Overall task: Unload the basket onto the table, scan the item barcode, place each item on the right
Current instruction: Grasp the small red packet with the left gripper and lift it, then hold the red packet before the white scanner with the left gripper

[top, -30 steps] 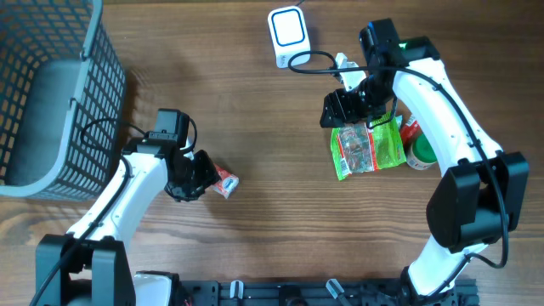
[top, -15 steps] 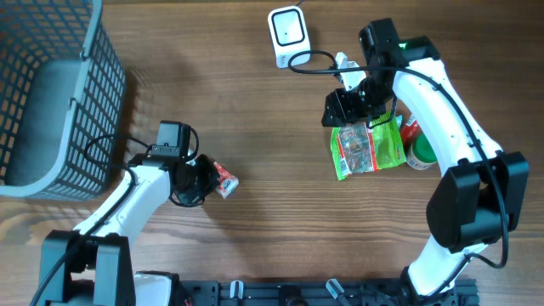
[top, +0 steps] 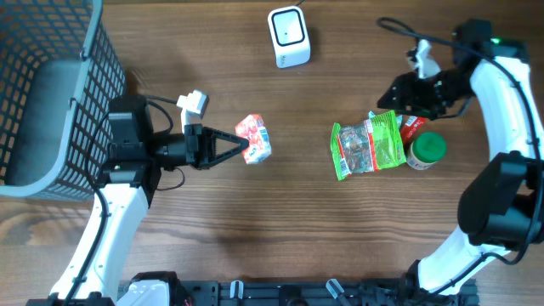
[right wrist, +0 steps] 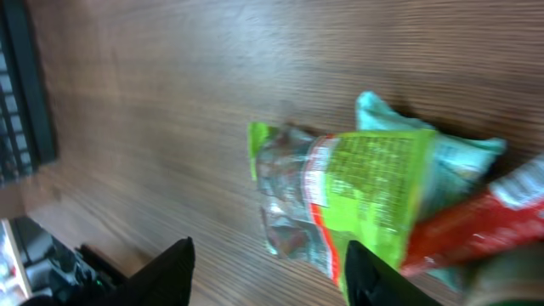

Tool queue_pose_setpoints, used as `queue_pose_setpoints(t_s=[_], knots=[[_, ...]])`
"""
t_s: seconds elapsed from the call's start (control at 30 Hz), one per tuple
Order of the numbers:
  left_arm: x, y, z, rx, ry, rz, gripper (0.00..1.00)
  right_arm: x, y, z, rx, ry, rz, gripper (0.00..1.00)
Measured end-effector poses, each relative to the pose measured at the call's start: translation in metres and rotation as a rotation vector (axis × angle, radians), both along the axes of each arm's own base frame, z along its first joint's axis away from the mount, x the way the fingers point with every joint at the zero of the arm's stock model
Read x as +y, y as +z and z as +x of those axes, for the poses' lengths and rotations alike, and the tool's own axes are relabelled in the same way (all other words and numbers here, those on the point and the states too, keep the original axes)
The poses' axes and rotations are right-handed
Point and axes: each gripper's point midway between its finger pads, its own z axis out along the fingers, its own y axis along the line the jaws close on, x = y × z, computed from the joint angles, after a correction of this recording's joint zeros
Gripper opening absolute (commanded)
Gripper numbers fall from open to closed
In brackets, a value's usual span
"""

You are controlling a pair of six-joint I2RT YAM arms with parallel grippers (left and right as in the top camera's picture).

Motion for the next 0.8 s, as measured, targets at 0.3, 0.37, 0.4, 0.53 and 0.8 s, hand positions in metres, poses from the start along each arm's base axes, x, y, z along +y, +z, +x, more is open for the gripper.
queue_pose_setpoints(t_s=[0.3, 0.37, 0.4, 0.53, 0.8], knots=[[-0.032, 0.086, -0.038, -0.469, -0.199, -0.064, 0.04, -0.039, -0.004, 0.007, -0.024, -0.082, -0.049, 1.0], [-0.032, 0.098, -0.047, -0.485, -0.208, -0.068, 0.04, -0.04, -0.004, 0.008, -0.03, -0.083, -0.055, 1.0], [-0.032, 0.1, -0.048, -0.462, -0.208, -0.067, 0.04, -0.041, -0.004, 0.01, -0.037, -0.083, -0.059, 1.0], [-0.032, 0.1, -0.048, -0.37, -0.207, -0.066, 0.04, -0.048, -0.002, 0.033, -0.145, -0.086, -0.087, 1.0], [-0.037, 0.069, -0.005, -0.203, -0.133, -0.076, 0.04, -0.066, 0.023, 0.1, -0.469, -0.095, -0.163, 1.0]])
